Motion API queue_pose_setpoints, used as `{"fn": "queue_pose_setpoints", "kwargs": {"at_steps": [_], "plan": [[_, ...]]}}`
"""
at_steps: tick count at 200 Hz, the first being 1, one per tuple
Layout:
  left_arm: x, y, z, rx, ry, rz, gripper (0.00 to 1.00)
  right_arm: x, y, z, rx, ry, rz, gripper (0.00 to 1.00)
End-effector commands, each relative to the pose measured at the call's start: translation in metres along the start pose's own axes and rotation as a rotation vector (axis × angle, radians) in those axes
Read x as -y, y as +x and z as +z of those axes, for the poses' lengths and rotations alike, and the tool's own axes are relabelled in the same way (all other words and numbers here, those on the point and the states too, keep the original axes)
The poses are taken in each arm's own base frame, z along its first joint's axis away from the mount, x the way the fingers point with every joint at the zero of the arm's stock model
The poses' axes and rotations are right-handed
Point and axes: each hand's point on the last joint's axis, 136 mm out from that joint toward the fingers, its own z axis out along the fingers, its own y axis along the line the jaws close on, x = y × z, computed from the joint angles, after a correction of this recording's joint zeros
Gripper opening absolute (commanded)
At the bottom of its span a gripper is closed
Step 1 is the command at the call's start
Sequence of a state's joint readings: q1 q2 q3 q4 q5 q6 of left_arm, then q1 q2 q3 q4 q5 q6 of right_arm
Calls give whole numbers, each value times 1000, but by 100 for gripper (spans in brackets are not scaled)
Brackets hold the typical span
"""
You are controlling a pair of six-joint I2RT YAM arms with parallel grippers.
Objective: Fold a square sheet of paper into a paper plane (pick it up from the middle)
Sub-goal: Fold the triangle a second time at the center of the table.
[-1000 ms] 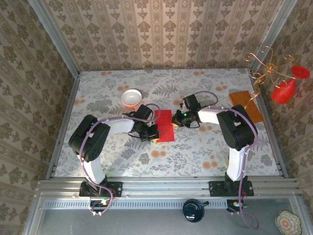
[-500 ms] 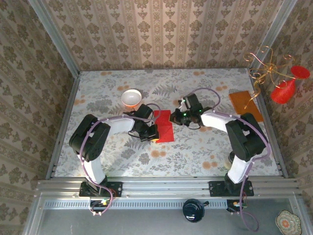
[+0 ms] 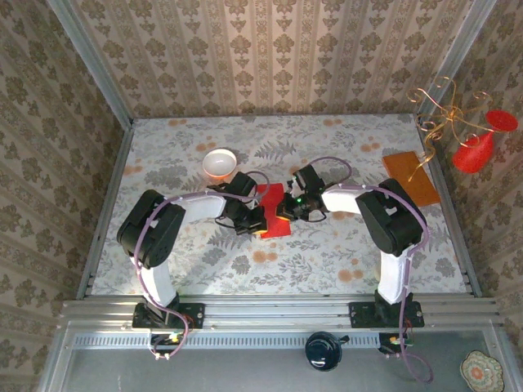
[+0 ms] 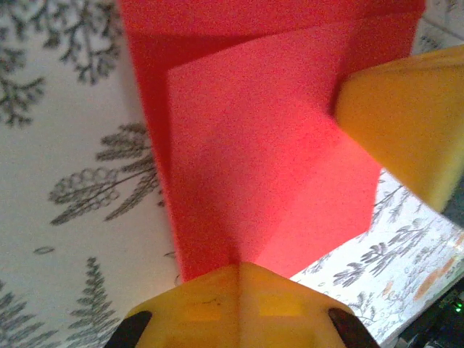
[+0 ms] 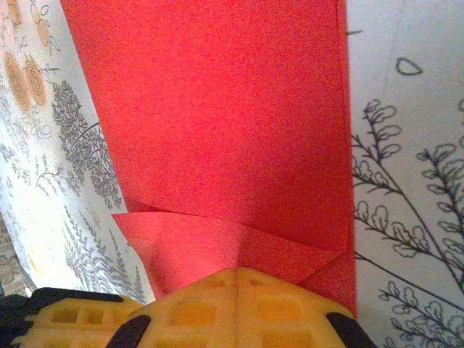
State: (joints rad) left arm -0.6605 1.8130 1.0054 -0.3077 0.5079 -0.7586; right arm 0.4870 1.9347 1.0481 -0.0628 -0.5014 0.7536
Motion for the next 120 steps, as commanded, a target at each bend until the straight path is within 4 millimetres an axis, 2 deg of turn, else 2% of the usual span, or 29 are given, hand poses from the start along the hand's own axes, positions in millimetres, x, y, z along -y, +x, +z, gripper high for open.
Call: {"fn": "queue_pose_setpoints", "kwargs": {"at_steps": [1,53,84,120], "plan": [[19,-11,-2,16,57,56,4,30,11,10,-45,104,29,0],[-3,-4,14,-28,-10,14,2,40,15,12,-57,140,45,0],[-28,20,12,-83,-97,4,1,54,15,12,-59,203,72,0],[-48,54,-1,-130,-155,11,1,61,14,13,-55,215,94,0]]}}
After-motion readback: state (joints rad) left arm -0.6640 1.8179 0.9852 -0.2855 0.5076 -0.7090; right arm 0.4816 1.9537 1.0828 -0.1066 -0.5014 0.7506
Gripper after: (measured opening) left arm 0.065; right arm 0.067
